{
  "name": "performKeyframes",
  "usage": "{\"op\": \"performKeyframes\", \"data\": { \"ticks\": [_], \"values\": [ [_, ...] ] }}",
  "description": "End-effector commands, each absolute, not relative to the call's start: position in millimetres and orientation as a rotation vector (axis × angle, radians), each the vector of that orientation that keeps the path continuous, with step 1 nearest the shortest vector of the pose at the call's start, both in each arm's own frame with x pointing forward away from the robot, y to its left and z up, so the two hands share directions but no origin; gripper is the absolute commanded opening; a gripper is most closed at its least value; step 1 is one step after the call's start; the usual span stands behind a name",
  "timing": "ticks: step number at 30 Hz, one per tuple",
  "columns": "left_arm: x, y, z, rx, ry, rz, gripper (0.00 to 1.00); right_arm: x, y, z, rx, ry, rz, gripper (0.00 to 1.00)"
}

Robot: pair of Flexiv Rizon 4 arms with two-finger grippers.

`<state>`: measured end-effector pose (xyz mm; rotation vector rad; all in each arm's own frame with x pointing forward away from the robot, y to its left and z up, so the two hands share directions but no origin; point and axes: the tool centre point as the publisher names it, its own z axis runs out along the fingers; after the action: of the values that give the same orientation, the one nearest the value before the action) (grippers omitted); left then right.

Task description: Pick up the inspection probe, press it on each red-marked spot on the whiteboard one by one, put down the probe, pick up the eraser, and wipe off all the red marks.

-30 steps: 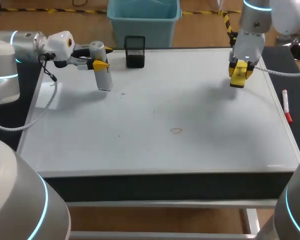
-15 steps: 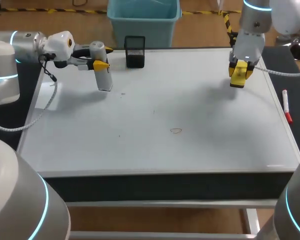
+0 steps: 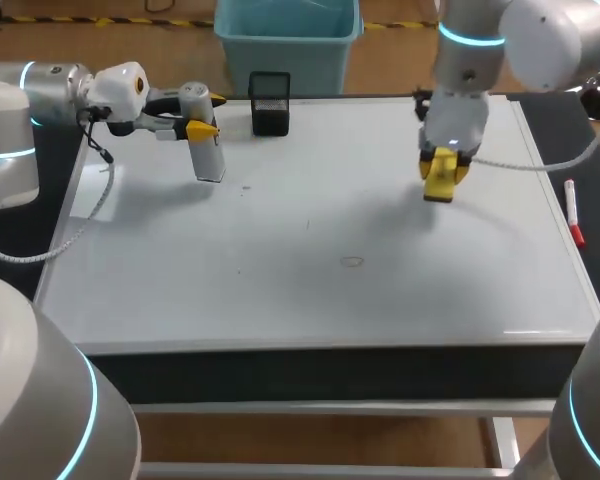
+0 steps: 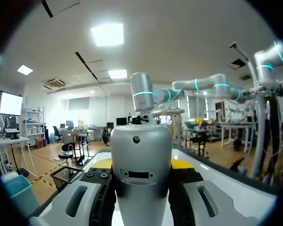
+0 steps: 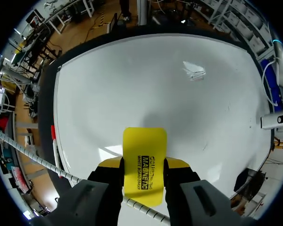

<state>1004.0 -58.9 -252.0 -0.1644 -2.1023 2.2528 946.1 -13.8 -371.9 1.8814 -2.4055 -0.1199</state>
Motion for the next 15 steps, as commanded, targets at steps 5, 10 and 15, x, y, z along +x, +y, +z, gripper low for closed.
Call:
{"op": "performKeyframes", "data": {
  "ticks": [5,10,15],
  "values": [
    [1002.9,-59.1,-250.6,-0.163,-2.106,2.253,0.00,880.7,50.3,-368.9,1.938,-2.359,-0.059,0.00],
    [1002.9,-59.1,-250.6,-0.163,-2.106,2.253,0.00,863.8,78.7,-366.2,1.943,-2.308,-0.026,0.00],
    [1002.9,-59.1,-250.6,-0.163,-2.106,2.253,0.00,850.3,101.7,-370.5,2.014,-2.245,-0.051,0.00]
  ]
}}
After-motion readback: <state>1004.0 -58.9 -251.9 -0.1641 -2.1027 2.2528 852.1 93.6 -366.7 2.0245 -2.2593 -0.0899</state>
